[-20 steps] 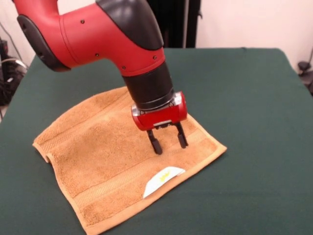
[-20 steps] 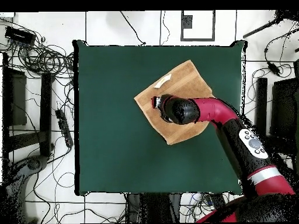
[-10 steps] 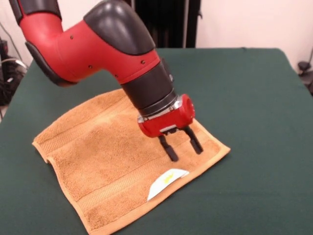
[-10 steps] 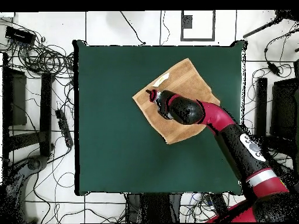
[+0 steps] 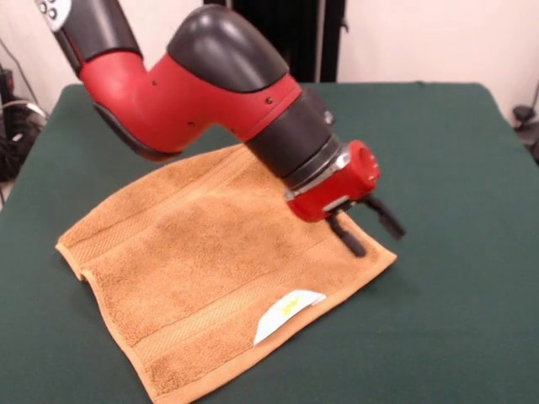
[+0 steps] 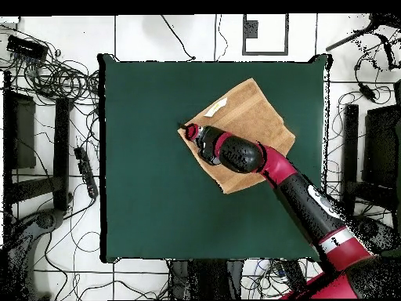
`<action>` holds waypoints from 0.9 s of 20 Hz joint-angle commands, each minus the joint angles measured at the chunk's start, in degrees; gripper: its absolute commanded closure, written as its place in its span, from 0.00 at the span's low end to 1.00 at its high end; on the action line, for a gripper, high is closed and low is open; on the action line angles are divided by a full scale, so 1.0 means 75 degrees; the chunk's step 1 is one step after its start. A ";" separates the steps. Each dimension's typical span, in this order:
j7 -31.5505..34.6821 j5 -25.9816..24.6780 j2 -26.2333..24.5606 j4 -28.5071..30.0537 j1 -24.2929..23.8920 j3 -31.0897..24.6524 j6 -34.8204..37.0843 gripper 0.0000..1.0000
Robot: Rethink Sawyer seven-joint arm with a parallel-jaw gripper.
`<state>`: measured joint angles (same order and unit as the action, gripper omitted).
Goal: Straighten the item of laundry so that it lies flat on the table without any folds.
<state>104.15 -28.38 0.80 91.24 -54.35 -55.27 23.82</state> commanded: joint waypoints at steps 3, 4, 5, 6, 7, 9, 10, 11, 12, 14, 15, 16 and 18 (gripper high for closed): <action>-0.0077 0.0239 -0.0086 0.0161 0.0469 -0.0326 0.0055 0.00; -0.0078 0.0143 0.0119 0.0064 0.0559 -0.0090 0.0198 0.00; -0.0018 0.0026 0.0392 -0.0012 0.0670 0.0214 0.0328 0.00; -0.0032 -0.0087 0.0631 -0.0121 0.0762 0.0516 0.0508 0.00; -0.0018 -0.0217 0.0904 -0.0246 0.0879 0.0825 0.0650 0.00; 0.0015 -0.0430 0.1510 -0.0361 0.1098 0.1352 0.1001 0.00; 0.0051 -0.0494 0.1839 -0.0375 0.1204 0.1604 0.1201 0.00; 0.0051 -0.0593 0.2167 -0.0433 0.1341 0.1854 0.1371 0.00; 0.0014 -0.0683 0.2464 -0.0471 0.1462 0.2079 0.1574 0.00; 0.0072 -0.0721 0.2975 -0.0497 0.1655 0.2455 0.1931 0.00; -0.0070 -0.0722 0.3154 -0.0570 0.1729 0.2568 0.2249 0.00; -0.0207 -0.0779 0.3322 -0.0636 0.1798 0.2676 0.2449 0.00; -0.0352 -0.0922 0.3587 -0.0740 0.1911 0.2863 0.2763 0.00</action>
<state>104.15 -32.29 17.38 92.07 -44.43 -43.97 31.37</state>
